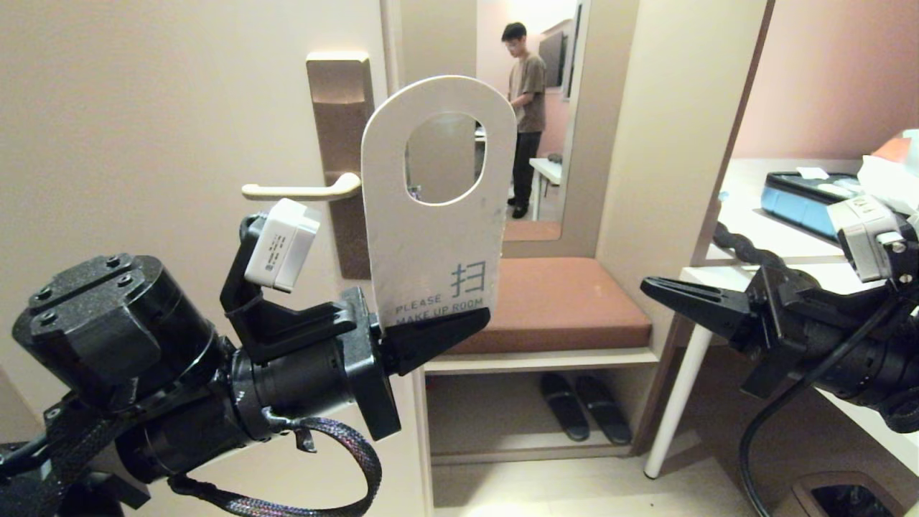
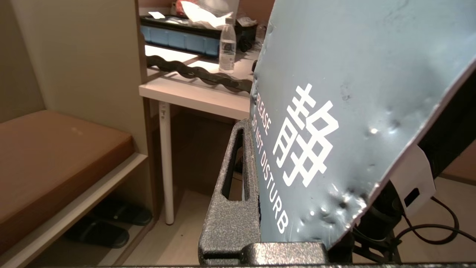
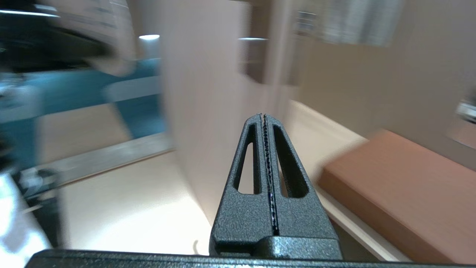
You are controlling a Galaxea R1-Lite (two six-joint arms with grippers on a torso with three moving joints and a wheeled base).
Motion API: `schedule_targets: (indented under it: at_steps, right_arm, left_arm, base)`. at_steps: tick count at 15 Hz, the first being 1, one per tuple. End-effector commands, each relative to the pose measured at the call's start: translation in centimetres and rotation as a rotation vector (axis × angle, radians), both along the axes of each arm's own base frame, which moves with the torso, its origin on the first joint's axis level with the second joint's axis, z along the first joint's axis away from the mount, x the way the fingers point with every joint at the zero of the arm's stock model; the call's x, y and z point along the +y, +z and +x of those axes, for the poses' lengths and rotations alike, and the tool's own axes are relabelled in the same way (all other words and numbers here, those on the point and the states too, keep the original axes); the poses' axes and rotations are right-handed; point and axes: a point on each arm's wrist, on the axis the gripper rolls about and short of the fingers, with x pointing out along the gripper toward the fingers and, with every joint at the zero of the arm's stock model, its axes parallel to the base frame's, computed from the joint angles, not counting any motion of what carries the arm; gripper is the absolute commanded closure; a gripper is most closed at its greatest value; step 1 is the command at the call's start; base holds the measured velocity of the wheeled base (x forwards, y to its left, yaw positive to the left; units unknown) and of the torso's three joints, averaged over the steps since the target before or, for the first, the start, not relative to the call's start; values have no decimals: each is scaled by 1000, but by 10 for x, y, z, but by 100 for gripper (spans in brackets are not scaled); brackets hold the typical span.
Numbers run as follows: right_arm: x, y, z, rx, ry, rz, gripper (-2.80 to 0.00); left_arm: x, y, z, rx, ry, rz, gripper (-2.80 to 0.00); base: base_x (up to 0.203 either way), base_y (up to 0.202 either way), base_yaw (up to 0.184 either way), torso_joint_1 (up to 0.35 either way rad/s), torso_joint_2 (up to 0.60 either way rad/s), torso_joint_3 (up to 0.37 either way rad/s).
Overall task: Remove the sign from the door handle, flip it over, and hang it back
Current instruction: Hang the sign back with the other side facing out
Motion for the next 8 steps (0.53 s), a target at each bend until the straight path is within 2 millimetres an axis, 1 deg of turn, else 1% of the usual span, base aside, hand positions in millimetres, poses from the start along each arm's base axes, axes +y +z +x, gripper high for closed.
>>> schedule_targets:
  at_steps: [1,2,4,6,8]
  right_arm:
    - [-22,-1,-6,-6,-104,3,0]
    - [-31,-4,-10,3,-164,2,0]
    - [-41,-11,-24,24,-243,2,0]
    - [-48,-22,-43,56,-288,-4,0]
    - [-60,-35,-65,83,-355,-8,0]
  left_arm:
    - [7,4,0,-15,18,-12,0]
    - [9,3,-2,-16,21,-10,0]
    - [14,1,-7,-9,24,-4,0]
    - [20,-2,-14,-2,23,3,0]
    - [23,-2,-19,-1,23,3,0]
  base:
    - [0,0,0,0,0,0]
    - [0,0,0,0,0,0]
    - [0,0,0,0,0,0]
    - [0,0,0,0,0,0]
    - [0,0,0,0,0,0]
